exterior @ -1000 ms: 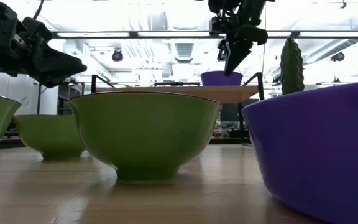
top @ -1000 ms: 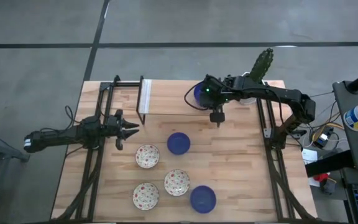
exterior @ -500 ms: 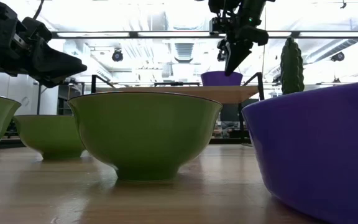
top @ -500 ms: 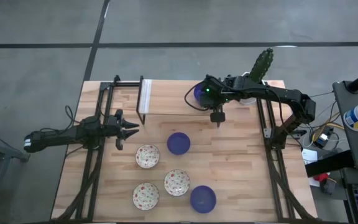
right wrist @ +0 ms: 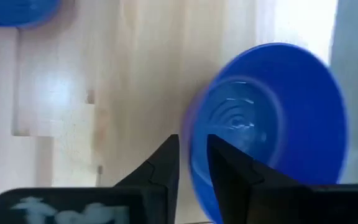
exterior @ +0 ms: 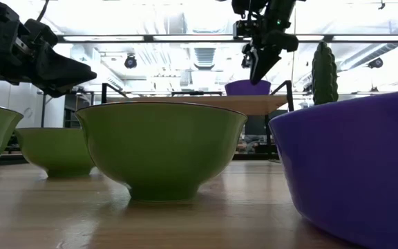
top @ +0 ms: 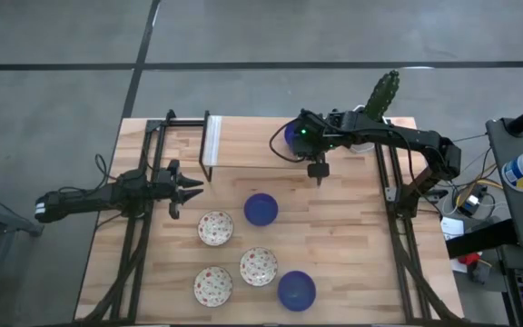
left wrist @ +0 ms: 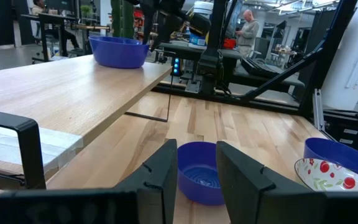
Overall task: Pick & Place Mini bowls
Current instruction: Stack the bottom violet bowl on top of the violet bowl on the shelf
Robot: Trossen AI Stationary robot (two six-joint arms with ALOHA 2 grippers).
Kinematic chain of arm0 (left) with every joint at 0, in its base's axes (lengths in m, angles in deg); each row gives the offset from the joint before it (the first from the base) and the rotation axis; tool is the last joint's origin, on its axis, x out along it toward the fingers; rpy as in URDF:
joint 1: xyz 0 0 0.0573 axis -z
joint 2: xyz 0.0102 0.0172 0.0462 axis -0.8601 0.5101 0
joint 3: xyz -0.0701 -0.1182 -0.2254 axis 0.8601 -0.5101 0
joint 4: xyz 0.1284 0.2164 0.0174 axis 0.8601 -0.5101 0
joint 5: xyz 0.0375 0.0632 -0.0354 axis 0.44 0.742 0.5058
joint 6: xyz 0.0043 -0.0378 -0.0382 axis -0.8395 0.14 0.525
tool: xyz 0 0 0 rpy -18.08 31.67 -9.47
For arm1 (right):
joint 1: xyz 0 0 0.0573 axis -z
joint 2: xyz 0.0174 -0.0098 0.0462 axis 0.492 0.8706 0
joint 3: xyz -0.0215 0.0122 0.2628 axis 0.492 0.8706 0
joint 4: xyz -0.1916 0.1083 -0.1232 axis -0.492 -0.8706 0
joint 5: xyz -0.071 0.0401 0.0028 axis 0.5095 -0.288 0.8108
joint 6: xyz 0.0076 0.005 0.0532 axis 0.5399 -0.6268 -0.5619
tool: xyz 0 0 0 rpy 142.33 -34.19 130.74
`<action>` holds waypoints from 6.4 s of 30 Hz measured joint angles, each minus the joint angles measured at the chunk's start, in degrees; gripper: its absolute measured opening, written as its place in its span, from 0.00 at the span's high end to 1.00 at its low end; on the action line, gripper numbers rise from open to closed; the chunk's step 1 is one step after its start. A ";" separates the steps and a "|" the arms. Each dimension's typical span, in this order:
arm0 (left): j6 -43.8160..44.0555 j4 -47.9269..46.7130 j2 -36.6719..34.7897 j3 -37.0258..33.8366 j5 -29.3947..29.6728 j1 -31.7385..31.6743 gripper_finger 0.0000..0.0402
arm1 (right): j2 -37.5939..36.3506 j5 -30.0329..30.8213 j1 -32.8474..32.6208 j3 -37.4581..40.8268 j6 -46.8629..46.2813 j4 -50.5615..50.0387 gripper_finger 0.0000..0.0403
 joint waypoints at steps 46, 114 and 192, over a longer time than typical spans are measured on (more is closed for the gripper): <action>0.00 0.00 0.00 -0.02 0.00 0.00 0.74 | 8.74 -4.59 -56.08 -1.66 -23.51 6.99 0.72; 0.00 0.00 -0.02 0.00 0.02 0.02 0.74 | 23.68 -2.50 -62.24 2.21 -23.95 17.87 0.85; 0.02 0.00 0.00 0.00 0.00 0.00 0.74 | 4.80 -3.14 5.99 -18.12 5.65 -12.03 0.98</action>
